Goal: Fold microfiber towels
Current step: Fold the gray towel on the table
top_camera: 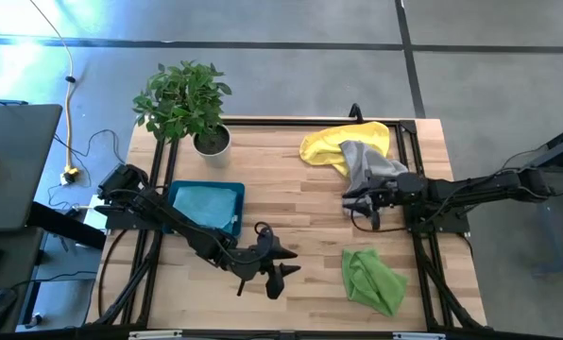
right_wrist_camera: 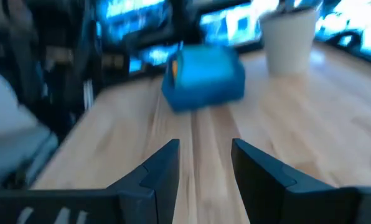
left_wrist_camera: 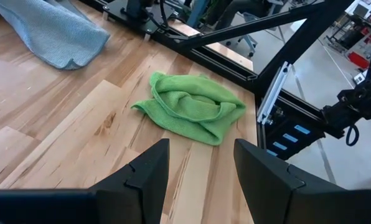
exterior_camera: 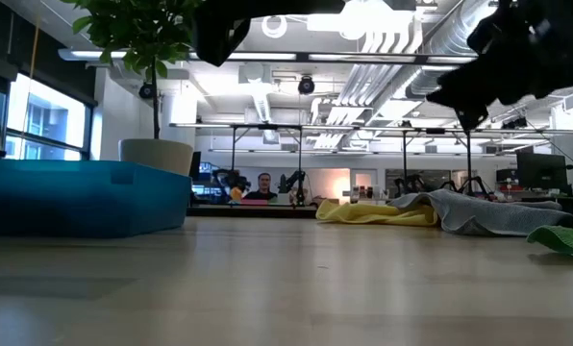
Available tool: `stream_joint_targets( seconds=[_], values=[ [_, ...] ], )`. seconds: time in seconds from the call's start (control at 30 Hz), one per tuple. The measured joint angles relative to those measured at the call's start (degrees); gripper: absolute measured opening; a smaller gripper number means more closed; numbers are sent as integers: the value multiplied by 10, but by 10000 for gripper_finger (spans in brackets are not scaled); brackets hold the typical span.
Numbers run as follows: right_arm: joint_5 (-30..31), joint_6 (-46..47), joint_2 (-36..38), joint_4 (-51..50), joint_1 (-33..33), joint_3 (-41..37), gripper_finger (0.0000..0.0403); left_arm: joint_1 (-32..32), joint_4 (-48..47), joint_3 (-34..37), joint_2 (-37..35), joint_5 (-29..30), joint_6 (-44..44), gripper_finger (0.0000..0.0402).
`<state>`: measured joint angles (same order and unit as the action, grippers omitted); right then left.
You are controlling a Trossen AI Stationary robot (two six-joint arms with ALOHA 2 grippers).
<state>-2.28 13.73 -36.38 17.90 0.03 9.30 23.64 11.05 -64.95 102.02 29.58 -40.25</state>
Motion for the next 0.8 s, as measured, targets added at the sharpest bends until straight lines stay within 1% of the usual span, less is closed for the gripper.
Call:
stream_joint_targets(
  seconds=[0.1,0.23,0.6,0.73,0.8],
  values=[
    [34,45,0,56,0,0,138,0,0,0,0,0,0,170],
    [36,55,2,98,0,0,138,0,0,0,0,0,0,170],
    [27,57,1,109,0,0,138,4,0,0,0,0,0,170],
    [3,57,1,116,1,0,138,2,0,0,0,0,0,170],
    [2,58,1,123,1,0,138,2,0,0,0,0,0,170]
  ],
)
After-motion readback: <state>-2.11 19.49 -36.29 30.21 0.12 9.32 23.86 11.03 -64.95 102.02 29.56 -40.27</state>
